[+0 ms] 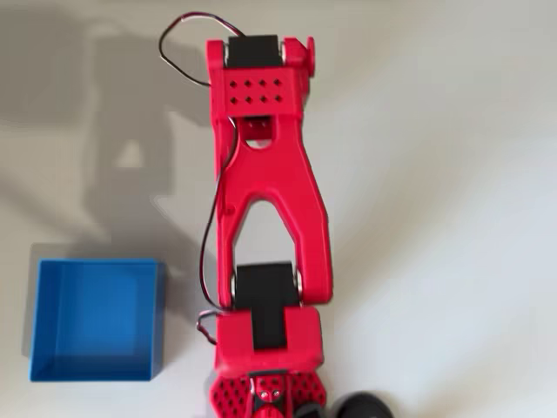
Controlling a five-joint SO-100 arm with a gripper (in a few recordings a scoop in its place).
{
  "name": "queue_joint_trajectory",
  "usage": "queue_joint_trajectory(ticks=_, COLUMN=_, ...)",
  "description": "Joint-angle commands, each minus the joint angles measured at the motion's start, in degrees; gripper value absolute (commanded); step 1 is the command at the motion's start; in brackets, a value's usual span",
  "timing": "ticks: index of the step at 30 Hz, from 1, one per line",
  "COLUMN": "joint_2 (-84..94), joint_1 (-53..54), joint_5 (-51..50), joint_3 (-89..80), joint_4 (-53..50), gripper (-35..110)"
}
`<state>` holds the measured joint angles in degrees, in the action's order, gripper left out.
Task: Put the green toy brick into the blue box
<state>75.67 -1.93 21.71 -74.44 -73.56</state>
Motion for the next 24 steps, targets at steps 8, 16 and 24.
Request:
queue_joint_trajectory(ticks=8, joint_2=-10.28, joint_1=-2.81, joint_5=1.23, joint_3=13.97, joint_4=-1.05, gripper=31)
queue_joint_trajectory(ticks=16, joint_2=-17.14, joint_1=-2.37, joint_5=2.55, joint_3=19.60, joint_4=-1.49, gripper=28)
queue_joint_trajectory(ticks=24, joint_2=-22.85, joint_1=-1.93, joint_5=2.81, joint_3=26.28, joint_4=-2.81, gripper=24)
